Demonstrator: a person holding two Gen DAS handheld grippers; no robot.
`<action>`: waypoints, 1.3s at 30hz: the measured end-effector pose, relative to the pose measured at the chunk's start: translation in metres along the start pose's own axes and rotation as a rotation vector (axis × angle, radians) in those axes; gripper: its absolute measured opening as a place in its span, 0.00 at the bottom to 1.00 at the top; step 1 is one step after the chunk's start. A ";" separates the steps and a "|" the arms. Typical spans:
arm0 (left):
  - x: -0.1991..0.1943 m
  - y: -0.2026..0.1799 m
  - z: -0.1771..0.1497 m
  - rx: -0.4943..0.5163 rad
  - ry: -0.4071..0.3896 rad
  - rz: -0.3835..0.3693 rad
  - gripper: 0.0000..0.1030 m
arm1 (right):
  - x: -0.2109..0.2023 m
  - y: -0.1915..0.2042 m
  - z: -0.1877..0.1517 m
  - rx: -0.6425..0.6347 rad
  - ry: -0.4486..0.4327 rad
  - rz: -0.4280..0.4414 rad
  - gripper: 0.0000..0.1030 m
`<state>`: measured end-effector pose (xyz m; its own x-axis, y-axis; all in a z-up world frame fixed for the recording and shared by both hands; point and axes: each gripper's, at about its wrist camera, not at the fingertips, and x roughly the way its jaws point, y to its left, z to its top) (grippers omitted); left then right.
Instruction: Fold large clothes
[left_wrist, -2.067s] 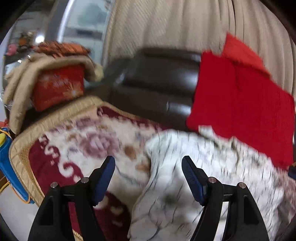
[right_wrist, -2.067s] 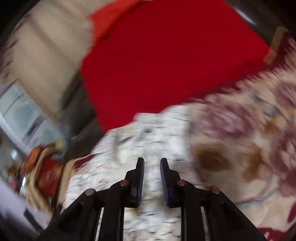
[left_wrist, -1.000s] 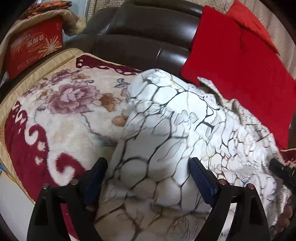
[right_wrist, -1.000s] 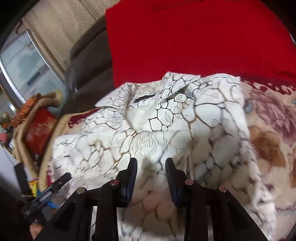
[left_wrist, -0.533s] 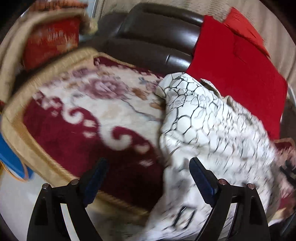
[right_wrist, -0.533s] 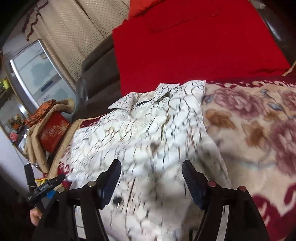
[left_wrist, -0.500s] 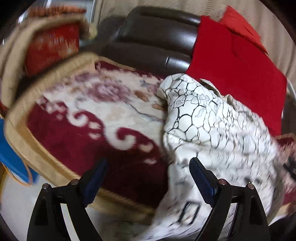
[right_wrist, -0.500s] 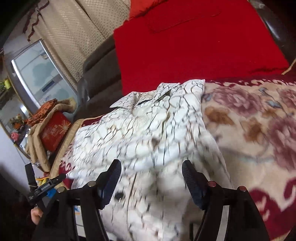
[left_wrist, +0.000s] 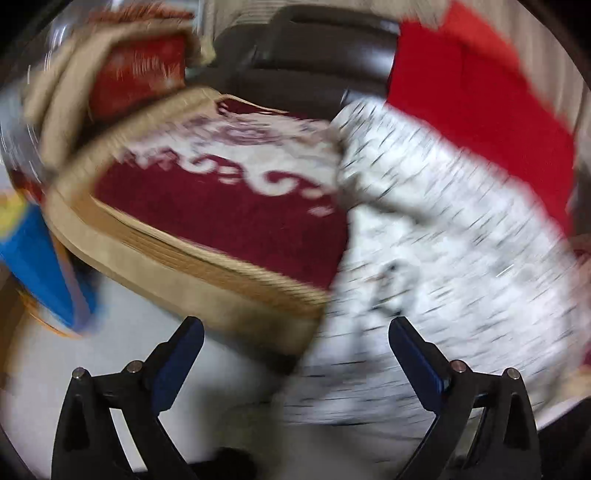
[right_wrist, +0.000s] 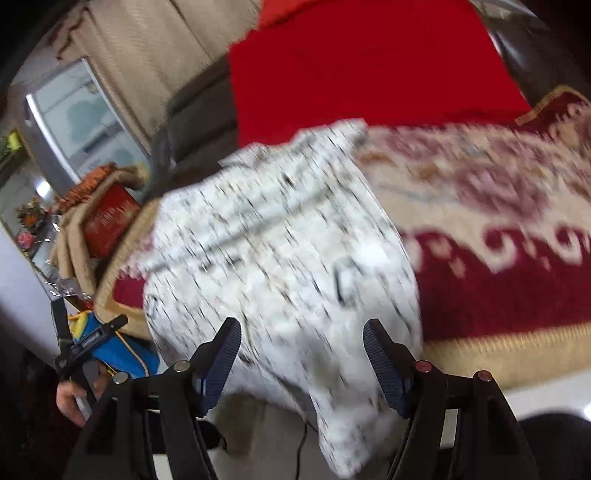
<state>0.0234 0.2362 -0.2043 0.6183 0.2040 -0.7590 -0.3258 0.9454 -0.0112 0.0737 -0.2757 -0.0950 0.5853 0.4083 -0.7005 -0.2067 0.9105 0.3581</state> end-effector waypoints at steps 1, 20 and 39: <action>0.004 -0.006 -0.002 0.057 -0.001 0.086 0.97 | 0.002 -0.006 -0.007 0.016 0.027 -0.012 0.70; 0.078 -0.015 -0.041 0.185 0.236 -0.120 0.97 | 0.093 -0.034 -0.067 0.124 0.386 -0.165 0.70; 0.083 -0.068 -0.059 0.305 0.261 -0.329 0.07 | 0.131 -0.033 -0.083 0.085 0.399 -0.194 0.10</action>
<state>0.0552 0.1741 -0.3050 0.4411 -0.1500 -0.8848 0.1036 0.9879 -0.1158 0.0925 -0.2467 -0.2499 0.2555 0.2390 -0.9368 -0.0485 0.9709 0.2345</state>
